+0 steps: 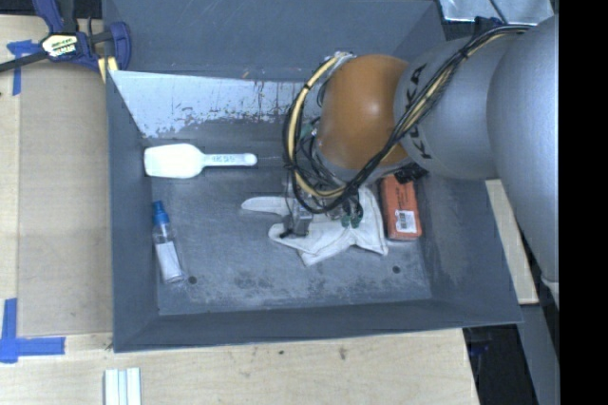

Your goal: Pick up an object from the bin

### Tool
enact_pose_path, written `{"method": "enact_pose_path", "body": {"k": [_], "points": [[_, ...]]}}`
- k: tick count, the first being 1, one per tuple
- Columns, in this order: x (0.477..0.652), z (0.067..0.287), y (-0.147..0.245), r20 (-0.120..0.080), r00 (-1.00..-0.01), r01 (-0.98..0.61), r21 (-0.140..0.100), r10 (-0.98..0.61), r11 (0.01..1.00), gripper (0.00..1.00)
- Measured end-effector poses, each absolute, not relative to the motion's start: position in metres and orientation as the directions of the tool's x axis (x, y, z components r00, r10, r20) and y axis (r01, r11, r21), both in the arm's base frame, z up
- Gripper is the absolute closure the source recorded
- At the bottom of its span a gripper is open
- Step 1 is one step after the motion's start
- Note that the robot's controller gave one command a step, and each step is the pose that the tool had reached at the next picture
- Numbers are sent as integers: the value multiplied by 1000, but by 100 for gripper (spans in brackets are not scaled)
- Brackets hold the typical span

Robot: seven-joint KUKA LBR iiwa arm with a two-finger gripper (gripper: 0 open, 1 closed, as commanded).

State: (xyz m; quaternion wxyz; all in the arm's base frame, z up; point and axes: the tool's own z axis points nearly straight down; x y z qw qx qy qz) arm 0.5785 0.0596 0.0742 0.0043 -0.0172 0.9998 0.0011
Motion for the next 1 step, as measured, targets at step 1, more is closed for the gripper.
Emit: {"method": "enact_pose_path", "body": {"k": [1], "points": [[579, 74, 60, -9, -999, -34, 2, -34, 999, 100]]}}
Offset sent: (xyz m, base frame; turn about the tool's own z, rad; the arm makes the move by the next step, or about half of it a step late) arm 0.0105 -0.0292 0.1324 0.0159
